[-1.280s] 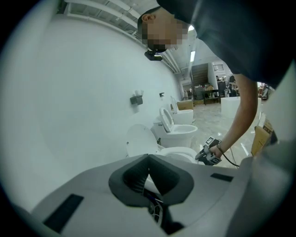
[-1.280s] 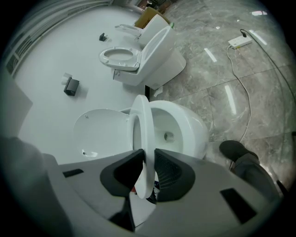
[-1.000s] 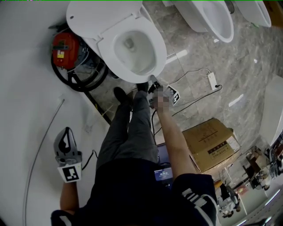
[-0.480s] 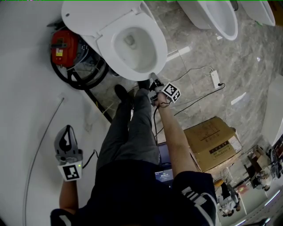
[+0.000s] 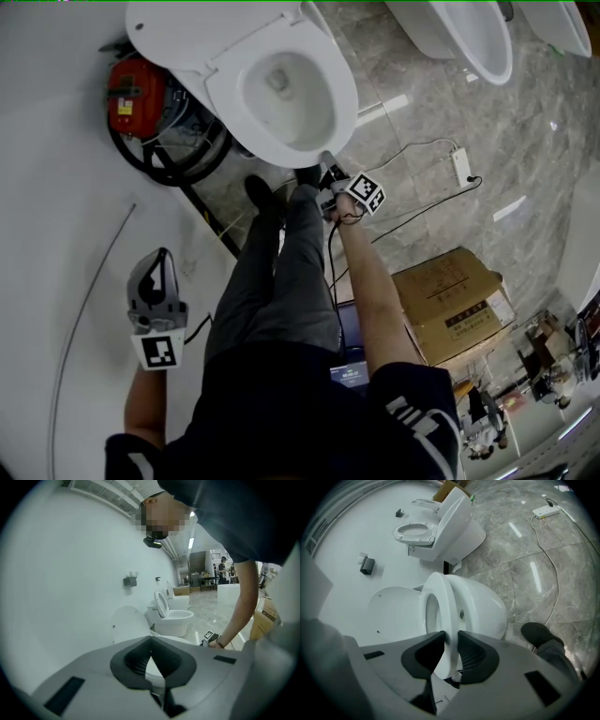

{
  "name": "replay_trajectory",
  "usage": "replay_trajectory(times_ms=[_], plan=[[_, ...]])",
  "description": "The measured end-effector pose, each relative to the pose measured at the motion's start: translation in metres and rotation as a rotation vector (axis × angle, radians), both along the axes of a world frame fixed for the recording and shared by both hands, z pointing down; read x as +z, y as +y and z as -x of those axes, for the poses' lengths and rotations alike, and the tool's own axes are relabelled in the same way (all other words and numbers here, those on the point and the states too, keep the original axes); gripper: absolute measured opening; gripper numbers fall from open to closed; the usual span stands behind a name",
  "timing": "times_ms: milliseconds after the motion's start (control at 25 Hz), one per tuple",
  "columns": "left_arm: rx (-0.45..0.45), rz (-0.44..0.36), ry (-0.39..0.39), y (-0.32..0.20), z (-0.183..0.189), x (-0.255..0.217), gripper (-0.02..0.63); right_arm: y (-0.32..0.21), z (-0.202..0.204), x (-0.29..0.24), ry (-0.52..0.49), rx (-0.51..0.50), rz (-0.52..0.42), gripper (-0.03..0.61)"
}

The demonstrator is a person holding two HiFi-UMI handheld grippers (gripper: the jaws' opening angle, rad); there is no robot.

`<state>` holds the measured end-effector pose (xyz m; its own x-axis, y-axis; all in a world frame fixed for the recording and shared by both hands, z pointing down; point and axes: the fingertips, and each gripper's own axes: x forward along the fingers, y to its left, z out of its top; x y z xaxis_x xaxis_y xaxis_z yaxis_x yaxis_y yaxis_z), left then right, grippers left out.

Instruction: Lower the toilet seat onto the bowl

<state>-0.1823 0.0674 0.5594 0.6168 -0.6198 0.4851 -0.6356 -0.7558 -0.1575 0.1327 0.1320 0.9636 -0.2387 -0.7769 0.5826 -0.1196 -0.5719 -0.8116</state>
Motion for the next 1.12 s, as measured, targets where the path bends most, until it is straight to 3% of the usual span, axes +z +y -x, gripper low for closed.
replay_trajectory(times_ms=[1120], plan=[[0.071, 0.040, 0.046, -0.010, -0.053, 0.039, 0.025, -0.002, -0.001, 0.034, -0.013, -0.020, 0.010, 0.106]])
